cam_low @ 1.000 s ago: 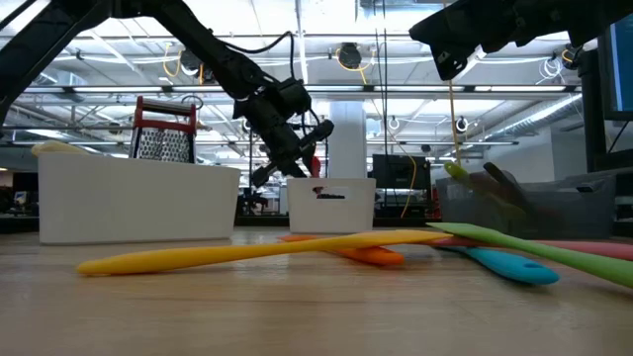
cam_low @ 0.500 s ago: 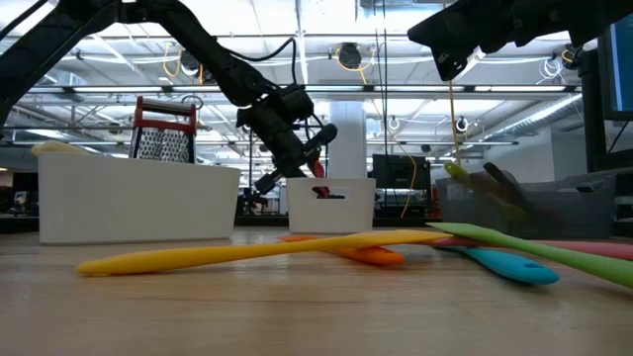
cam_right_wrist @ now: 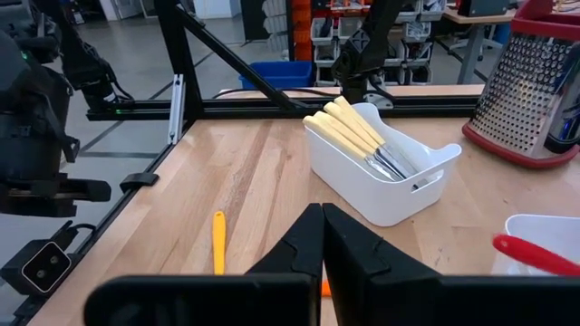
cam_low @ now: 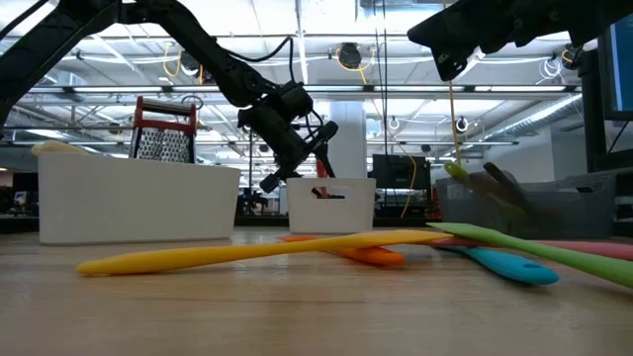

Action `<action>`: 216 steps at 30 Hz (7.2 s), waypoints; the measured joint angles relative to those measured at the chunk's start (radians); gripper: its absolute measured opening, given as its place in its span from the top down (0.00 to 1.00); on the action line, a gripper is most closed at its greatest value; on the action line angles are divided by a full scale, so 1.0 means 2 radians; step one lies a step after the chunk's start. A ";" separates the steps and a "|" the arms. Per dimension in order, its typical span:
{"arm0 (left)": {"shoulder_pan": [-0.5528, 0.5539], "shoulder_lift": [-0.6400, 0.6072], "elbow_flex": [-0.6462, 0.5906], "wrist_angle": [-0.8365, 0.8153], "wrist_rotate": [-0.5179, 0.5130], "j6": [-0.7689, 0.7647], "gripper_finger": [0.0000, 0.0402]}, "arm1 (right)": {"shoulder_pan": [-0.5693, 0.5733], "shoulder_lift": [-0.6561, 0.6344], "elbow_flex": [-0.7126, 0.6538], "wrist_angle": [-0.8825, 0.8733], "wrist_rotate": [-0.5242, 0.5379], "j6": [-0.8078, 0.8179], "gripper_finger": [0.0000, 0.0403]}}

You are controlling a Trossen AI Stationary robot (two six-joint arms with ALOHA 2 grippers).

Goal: Pick & Place Kitchen Items
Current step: Put the yellow spatula into the top white bin

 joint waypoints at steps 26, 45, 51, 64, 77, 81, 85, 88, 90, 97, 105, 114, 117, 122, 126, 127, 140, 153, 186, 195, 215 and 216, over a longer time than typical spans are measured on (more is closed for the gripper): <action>-0.023 -0.106 0.010 0.025 0.033 0.085 0.50 | 0.000 0.000 0.000 -0.005 -0.002 0.000 1.00; -0.238 -0.230 0.011 -0.090 -0.126 0.249 0.50 | 0.001 0.000 0.000 -0.028 -0.004 0.000 1.00; -0.315 -0.229 0.011 -0.144 -0.200 0.258 0.50 | 0.001 0.000 0.000 -0.031 -0.004 0.000 1.00; -0.463 -0.194 0.011 -0.166 -0.355 0.266 0.50 | 0.001 0.000 0.000 -0.033 -0.004 0.000 1.00; -0.516 -0.090 0.010 -0.150 -0.352 0.235 0.50 | 0.001 0.000 0.000 -0.037 -0.004 0.000 1.00; -0.524 -0.063 0.011 -0.126 -0.347 0.221 0.50 | 0.001 0.000 0.000 -0.038 -0.004 0.000 1.00; -0.527 -0.034 0.011 -0.101 -0.344 0.216 0.50 | 0.001 0.000 0.000 -0.042 -0.004 0.000 1.00; -0.526 -0.017 0.011 -0.103 -0.333 0.191 0.50 | 0.001 0.000 0.000 -0.044 -0.004 0.000 1.00; -0.525 -0.007 0.011 -0.112 -0.320 0.174 0.50 | 0.001 0.000 0.000 -0.047 -0.004 0.000 1.00; -0.529 0.013 0.010 -0.117 -0.303 0.171 0.50 | 0.001 0.000 0.000 -0.048 -0.004 0.000 1.00; -0.528 0.013 0.010 -0.122 -0.333 0.171 0.50 | 0.001 0.000 0.000 -0.048 -0.004 -0.002 1.00; -0.525 0.038 0.011 -0.120 -0.309 0.169 0.50 | 0.001 0.000 0.000 -0.049 -0.004 -0.002 1.00; -0.523 0.047 0.011 -0.114 -0.311 0.169 0.50 | 0.001 0.000 0.000 -0.052 -0.004 -0.002 1.00; -0.520 0.054 0.012 -0.110 -0.313 0.169 0.50 | 0.001 0.000 0.000 -0.053 -0.004 -0.002 1.00; -0.516 0.055 0.012 -0.100 -0.317 0.171 0.50 | 0.001 0.000 0.000 -0.054 -0.004 -0.002 1.00; -0.515 0.055 0.012 -0.099 -0.320 0.173 0.50 | 0.001 0.000 0.000 -0.055 -0.004 -0.002 1.00; -0.499 0.056 0.011 -0.103 -0.303 0.172 0.72 | 0.001 0.000 0.000 -0.055 -0.003 0.000 1.00; -0.493 0.054 0.011 -0.122 -0.239 0.127 0.97 | 0.001 0.000 0.000 -0.055 -0.003 0.000 1.00; -0.467 -0.093 0.009 -0.261 -0.228 -0.059 0.97 | 0.000 -0.011 0.000 -0.056 -0.002 -0.041 1.00; -0.392 -0.150 0.010 -0.253 -0.242 -0.054 0.97 | 0.000 -0.046 0.000 -0.076 -0.002 -0.068 1.00; -0.135 -0.163 0.011 -0.128 -0.071 0.002 0.97 | -0.018 -0.051 0.000 -0.124 -0.002 -0.081 1.00; -0.128 -0.163 0.011 -0.129 -0.071 0.002 0.97 | -0.020 -0.051 0.000 -0.124 -0.002 -0.081 1.00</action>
